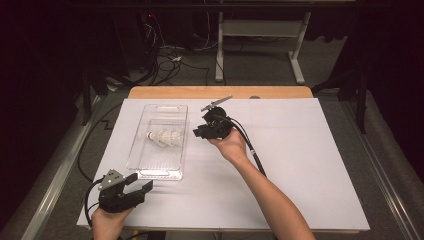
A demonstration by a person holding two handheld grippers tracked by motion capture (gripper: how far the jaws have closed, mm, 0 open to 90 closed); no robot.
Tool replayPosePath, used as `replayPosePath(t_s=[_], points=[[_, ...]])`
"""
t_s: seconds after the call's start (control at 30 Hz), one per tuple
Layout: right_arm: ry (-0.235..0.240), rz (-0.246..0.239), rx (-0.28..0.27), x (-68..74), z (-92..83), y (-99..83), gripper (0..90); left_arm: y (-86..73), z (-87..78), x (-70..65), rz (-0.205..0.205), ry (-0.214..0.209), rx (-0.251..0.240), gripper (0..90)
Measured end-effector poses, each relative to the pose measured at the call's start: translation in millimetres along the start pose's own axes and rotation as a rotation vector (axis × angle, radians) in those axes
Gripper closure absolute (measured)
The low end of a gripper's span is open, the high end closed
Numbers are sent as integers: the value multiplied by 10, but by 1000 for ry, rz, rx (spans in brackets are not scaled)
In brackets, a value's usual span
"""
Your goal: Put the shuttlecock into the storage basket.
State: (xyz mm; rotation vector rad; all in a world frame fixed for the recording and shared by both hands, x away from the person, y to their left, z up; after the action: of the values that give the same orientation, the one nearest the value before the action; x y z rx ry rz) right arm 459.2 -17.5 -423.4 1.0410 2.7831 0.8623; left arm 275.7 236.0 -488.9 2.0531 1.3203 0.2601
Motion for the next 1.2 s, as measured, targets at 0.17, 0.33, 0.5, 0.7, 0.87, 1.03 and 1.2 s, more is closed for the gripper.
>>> replayPosePath(t_s=[0.17, 0.33, 0.5, 0.7, 0.87, 1.03, 1.2], points=[[-4, 8, -4, -46, -22, -57, 713, 0, 0, 2, 0, -1, 1, 349], [-5, 19, -8, -77, -46, -111, 710, 0, 1, 0, 0, 1, 1, 349], [-7, 26, -11, -102, -59, -163, 707, 0, 1, 1, -1, 0, 2, 349], [-8, 27, -13, -127, -84, -206, 707, 0, 0, 0, -1, 1, 1, 349], [-8, 25, -11, -130, -89, -248, 706, 0, 1, -1, -2, 1, 1, 349], [-7, 31, -20, -147, -104, -278, 706, -1, -2, -3, -5, 2, -2, 349], [-10, 35, -26, -161, -135, -312, 705, -2, -3, -1, -5, 3, -3, 349]])
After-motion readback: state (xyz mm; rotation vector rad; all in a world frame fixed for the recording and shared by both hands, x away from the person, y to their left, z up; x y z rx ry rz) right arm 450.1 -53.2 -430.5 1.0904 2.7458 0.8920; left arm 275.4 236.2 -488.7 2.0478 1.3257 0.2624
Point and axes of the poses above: each handheld gripper's, and its own axes: z roughly forward along the jaws, y roughly out of its top, x roughly to its left, the point moved 4 cm from there along z, roughly forward along the jaws, and after that the axes turned 13 degrees about x, right-handed, at the moved point
